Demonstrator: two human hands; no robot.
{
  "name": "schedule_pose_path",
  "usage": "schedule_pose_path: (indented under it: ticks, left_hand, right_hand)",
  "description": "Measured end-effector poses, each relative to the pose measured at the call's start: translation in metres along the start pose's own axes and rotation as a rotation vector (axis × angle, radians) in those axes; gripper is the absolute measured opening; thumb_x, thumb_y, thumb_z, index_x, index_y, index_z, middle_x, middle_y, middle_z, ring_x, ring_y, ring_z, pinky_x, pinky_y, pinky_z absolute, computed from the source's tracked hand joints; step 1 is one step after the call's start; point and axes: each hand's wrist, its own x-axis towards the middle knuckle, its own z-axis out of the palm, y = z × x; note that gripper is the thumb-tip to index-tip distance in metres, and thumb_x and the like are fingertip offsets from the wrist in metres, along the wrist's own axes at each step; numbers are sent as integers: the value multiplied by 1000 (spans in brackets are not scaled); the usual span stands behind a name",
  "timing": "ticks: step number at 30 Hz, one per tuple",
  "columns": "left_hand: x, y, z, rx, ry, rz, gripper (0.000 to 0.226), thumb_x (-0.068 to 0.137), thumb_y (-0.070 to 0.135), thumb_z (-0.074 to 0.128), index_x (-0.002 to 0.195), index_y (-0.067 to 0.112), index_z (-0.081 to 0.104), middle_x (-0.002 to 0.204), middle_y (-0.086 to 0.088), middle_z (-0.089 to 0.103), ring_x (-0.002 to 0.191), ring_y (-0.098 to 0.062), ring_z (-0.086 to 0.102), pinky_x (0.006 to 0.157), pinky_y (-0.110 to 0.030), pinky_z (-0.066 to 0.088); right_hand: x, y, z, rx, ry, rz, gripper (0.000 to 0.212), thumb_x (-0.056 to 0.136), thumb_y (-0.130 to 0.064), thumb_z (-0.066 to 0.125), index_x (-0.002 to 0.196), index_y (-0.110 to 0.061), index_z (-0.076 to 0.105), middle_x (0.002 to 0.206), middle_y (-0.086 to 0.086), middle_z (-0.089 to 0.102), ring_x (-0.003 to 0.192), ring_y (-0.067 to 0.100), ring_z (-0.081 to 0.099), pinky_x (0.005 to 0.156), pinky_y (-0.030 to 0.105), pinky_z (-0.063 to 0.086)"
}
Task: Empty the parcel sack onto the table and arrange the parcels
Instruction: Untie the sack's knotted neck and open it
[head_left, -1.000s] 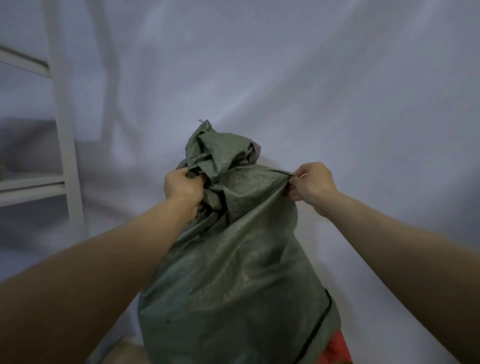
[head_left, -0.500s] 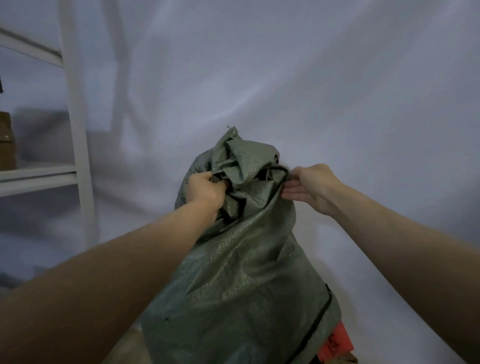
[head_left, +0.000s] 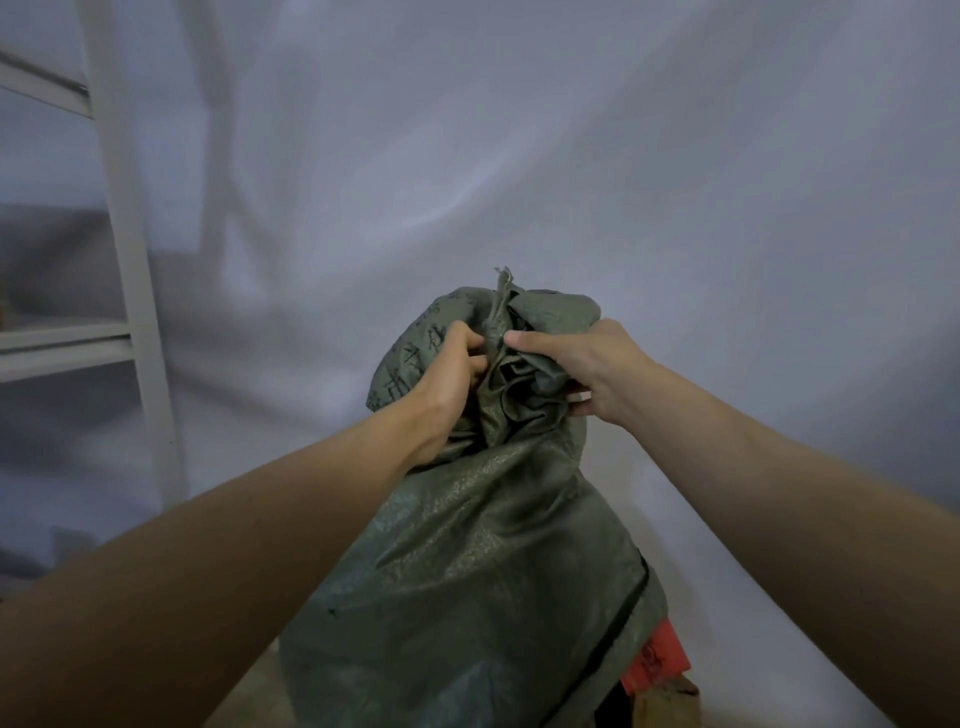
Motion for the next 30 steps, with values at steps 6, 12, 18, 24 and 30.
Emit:
schedule_pose_path:
  ticks: [6, 12, 18, 24, 30]
  left_hand:
    - [-5, 12, -1, -75, 13, -20, 79, 78, 65, 25, 124, 15, 66, 112, -17, 70, 94, -28, 60, 87, -38, 45]
    - [-15, 20, 13, -110, -14, 17, 65, 90, 66, 29, 126, 22, 59, 117, -5, 70, 107, -31, 63, 98, -41, 46]
    - [-16, 16, 5, -101, -61, -15, 72, 92, 73, 25, 119, 21, 66, 118, -2, 68, 109, -22, 62, 86, -34, 49]
    - [-14, 8, 7, -183, -21, -54, 87, 82, 85, 24, 114, 18, 68, 119, -8, 69, 111, -31, 63, 99, -42, 49]
    - [-22, 15, 10, -155, -40, -20, 78, 90, 75, 24, 138, 20, 51, 134, -3, 60, 120, -30, 58, 110, -47, 39]
  right_hand:
    - [12, 26, 12, -266, 202, -162, 16, 76, -11, 77, 85, -10, 64, 84, 8, 68, 79, 30, 67, 75, 44, 61]
    - [6, 35, 14, -593, 342, -285, 14, 86, -7, 59, 80, -12, 48, 79, 4, 53, 75, 31, 55, 63, 36, 43]
    - [-9, 32, 17, 115, 58, -212, 16, 77, -32, 68, 84, -17, 67, 78, 0, 71, 77, 22, 68, 67, 32, 53]
    - [-1, 31, 33, 178, 140, -152, 55, 53, -50, 90, 96, -22, 72, 87, -6, 76, 83, 19, 73, 77, 39, 61]
    - [7, 32, 38, 39, 400, -102, 20, 74, -32, 82, 83, -23, 66, 79, -4, 69, 75, 22, 67, 72, 36, 58]
